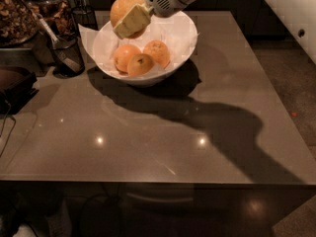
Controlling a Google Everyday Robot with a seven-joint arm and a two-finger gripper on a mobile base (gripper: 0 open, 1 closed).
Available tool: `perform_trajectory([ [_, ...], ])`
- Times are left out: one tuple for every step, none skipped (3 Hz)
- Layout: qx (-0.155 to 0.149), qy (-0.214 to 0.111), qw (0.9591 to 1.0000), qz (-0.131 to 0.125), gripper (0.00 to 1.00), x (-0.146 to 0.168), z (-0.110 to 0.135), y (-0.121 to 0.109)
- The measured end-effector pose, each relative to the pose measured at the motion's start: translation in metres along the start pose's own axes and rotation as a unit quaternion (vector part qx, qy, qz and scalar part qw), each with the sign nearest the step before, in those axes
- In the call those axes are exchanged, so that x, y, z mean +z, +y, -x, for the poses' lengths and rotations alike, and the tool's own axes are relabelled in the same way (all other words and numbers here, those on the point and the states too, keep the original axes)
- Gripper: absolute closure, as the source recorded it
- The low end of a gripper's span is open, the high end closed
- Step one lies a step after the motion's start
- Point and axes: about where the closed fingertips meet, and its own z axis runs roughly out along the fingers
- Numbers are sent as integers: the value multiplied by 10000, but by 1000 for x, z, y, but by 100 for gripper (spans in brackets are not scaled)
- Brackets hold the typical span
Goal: Pick orange from white bowl
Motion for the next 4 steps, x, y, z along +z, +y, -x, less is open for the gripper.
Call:
perform_trajectory([
  [247, -73, 9993, -282, 100, -23, 3, 21],
  [501, -68, 9959, -749, 100, -49, 4, 60],
  [850, 90, 9897, -1148, 100, -66, -15, 91],
  [911, 165, 9891, -1143, 100, -65, -22, 98],
])
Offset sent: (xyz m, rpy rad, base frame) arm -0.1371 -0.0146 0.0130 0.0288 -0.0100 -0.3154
